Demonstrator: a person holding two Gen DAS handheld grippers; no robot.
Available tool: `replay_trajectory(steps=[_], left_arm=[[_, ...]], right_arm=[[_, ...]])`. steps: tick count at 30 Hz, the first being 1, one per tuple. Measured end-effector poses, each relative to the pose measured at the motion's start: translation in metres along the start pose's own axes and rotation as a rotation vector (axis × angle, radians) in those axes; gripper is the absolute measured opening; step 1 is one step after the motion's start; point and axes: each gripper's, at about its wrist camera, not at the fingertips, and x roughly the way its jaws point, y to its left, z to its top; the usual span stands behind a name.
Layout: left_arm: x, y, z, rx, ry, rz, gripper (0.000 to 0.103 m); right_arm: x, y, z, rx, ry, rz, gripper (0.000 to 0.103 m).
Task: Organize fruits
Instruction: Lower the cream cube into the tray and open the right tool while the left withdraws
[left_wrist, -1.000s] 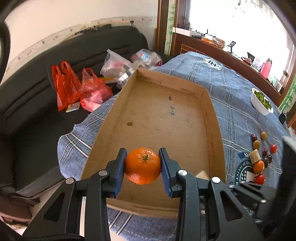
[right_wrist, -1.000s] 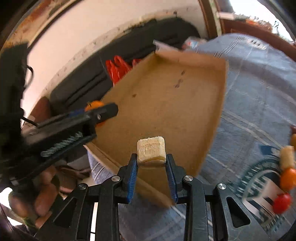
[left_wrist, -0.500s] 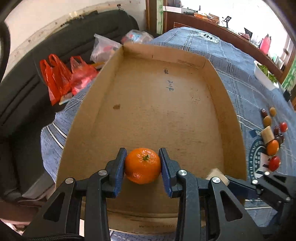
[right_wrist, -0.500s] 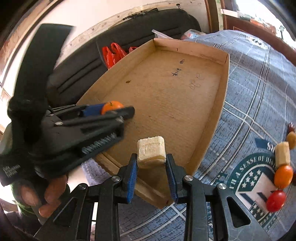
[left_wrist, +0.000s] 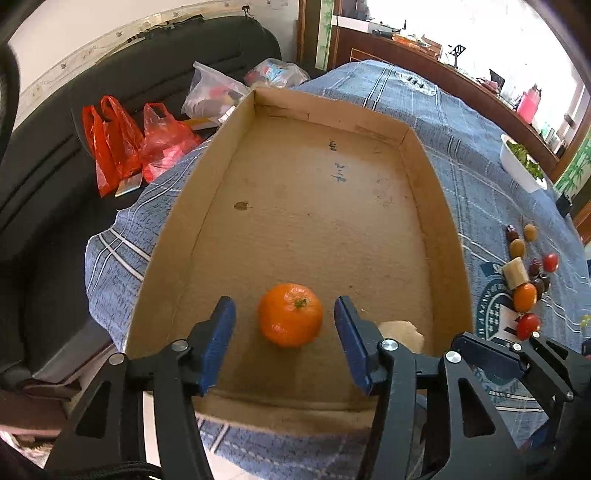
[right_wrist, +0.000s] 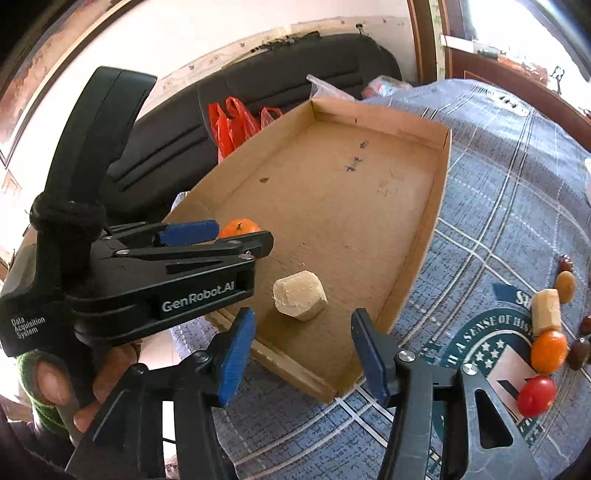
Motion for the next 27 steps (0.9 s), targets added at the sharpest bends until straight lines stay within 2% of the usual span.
replay_trajectory(steps=[3, 8, 12, 20, 27], left_arm=[[-0.011, -0.004, -0.002, -0.002, -0.017, -0.003, 0.055], [-0.038, -0.018, -0.007, 0.004, -0.089, 0.001, 0.058], [-0.05, -0.038, -0.011, 0.031, -0.116, -0.005, 0.058], [-0.056, -0.091, -0.027, 0.117, -0.118, -0.032, 0.058], [-0.06, -0.128, -0.047, 0.154, -0.109, -0.069, 0.058]], right_arm=[[-0.012, -0.004, -0.005, 0.017, -0.022, 0.013, 0.055], [-0.044, -0.023, -0.024, 0.082, -0.072, 0.025, 0.055], [-0.07, -0.05, -0.046, 0.172, -0.116, -0.004, 0.056], [-0.111, -0.115, -0.094, 0.366, -0.181, -0.089, 0.057], [-0.136, -0.14, -0.117, 0.431, -0.229, -0.152, 0.058]])
